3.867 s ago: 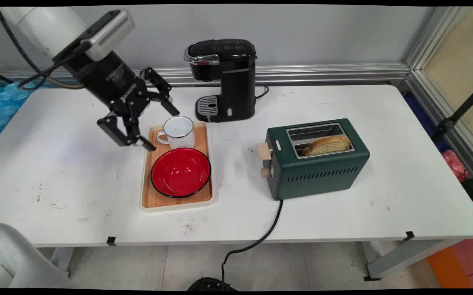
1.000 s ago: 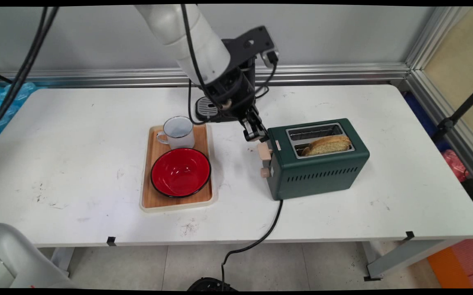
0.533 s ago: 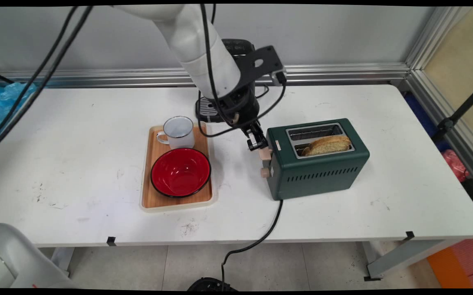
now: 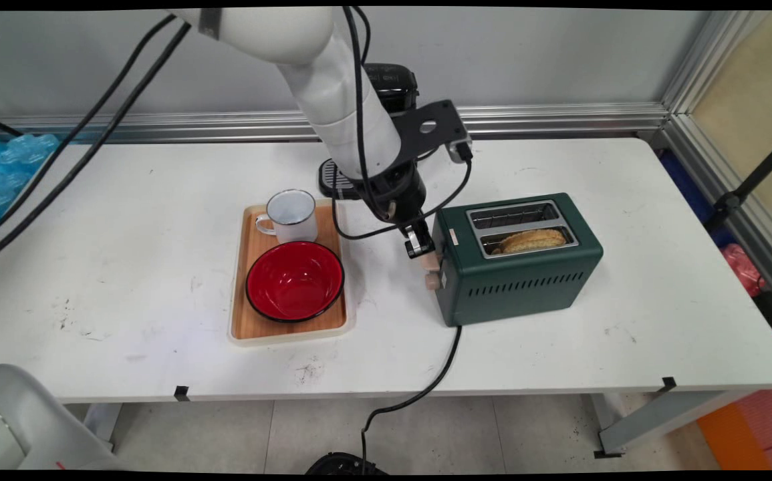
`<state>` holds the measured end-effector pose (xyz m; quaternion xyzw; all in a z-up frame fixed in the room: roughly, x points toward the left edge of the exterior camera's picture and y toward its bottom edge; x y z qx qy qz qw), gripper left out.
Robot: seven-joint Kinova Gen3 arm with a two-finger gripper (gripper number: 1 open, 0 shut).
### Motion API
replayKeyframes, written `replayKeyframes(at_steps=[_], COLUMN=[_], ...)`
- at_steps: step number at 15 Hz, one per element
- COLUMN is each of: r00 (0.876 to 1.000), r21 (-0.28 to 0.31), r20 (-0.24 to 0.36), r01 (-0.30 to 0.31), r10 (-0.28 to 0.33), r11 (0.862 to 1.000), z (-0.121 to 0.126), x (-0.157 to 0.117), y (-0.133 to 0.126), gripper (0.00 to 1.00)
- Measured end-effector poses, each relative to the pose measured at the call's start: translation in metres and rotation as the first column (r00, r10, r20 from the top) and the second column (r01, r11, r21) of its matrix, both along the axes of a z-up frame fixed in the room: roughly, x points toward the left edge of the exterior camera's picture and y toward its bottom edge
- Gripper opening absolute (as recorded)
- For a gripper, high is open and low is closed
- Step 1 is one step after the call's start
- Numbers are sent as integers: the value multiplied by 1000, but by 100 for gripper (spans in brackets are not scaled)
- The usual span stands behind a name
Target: Press the toaster switch
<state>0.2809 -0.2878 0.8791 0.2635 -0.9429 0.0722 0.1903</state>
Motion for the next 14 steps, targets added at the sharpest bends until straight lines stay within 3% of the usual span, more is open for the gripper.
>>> replayKeyframes(at_steps=[14], r00=[1000], r21=[27], r20=[17], r01=[4], r10=[-4], r11=[1000], z=[-24], x=[-10], y=[-2], gripper=[0])
